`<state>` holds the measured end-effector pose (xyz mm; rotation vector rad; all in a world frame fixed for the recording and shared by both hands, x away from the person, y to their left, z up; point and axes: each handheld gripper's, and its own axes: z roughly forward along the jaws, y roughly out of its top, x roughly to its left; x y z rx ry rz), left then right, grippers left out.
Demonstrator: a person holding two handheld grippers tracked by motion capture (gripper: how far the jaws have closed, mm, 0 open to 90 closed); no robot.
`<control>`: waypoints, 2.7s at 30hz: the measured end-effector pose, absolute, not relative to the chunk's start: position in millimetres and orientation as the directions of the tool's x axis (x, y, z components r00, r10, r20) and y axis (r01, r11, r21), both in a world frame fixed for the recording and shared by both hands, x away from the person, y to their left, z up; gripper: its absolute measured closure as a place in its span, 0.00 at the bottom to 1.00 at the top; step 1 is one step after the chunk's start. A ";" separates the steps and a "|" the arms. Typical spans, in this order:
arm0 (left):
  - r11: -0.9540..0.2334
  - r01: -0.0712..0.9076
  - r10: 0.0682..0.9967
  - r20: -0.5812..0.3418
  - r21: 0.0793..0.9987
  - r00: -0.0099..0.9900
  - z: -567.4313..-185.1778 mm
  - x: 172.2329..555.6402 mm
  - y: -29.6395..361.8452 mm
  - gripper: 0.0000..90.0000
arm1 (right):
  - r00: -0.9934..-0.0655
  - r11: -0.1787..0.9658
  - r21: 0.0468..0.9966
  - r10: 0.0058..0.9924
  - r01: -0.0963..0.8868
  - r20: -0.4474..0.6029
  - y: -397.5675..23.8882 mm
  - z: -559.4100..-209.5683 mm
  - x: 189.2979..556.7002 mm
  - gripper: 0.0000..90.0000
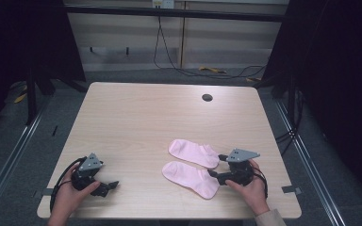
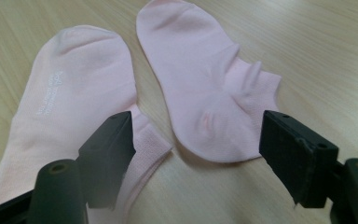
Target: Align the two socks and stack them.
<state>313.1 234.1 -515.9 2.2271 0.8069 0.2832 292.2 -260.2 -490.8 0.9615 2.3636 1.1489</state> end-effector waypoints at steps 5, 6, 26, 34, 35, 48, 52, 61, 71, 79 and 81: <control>-0.520 0.489 0.640 -0.060 0.700 0.766 -511.4 313.1 230.7 0.04 | -0.718 0.447 0.787 0.696 0.425 -0.008 -259.0 -490.7 289.6 0.30; -0.520 0.489 0.640 -0.060 0.700 0.766 -511.4 313.1 230.7 0.04 | -0.718 0.447 0.787 0.696 0.425 -0.008 -259.0 -490.7 289.6 0.30; -0.482 0.463 0.553 -0.152 0.744 0.819 -485.9 320.3 142.4 0.07 | -0.745 0.486 0.778 0.666 0.397 -0.036 -252.4 -491.4 274.2 0.51; -0.499 0.449 0.549 -0.131 0.741 0.825 -484.9 326.5 115.8 0.26 | -0.725 0.464 0.785 0.688 0.409 -0.029 -252.1 -489.8 269.1 0.61; -0.502 0.446 0.547 -0.126 0.741 0.827 -485.0 327.5 113.7 0.28 | -0.725 0.466 0.785 0.688 0.408 -0.031 -252.5 -489.9 268.8 0.61; -0.517 0.459 0.572 -0.108 0.722 0.813 -490.8 341.9 88.2 0.51 | -0.701 0.440 0.788 0.713 0.431 -0.015 -253.4 -491.1 261.5 0.69; -0.523 0.468 0.570 -0.115 0.712 0.813 -490.7 343.1 80.7 0.53 | -0.690 0.420 0.794 0.723 0.440 -0.001 -254.2 -489.0 257.9 0.74; -0.556 0.464 0.567 -0.093 0.690 0.818 -495.4 344.0 73.2 0.54 | -0.711 0.454 0.764 0.703 0.458 0.009 -247.8 -493.5 257.0 0.78; -0.572 0.458 0.555 -0.090 0.680 0.827 -497.5 344.1 67.6 0.54 | -0.685 0.445 0.749 0.728 0.492 0.017 -251.1 -494.2 257.3 0.80; -0.606 0.444 0.539 -0.070 0.660 0.839 -494.7 341.2 63.0 0.65 | -0.669 0.411 0.742 0.740 0.529 0.067 -252.2 -497.9 258.2 0.87; -0.614 0.437 0.525 -0.073 0.657 0.848 -493.7 339.8 61.4 0.71 | -0.662 0.406 0.740 0.746 0.536 0.071 -251.1 -497.8 258.0 0.87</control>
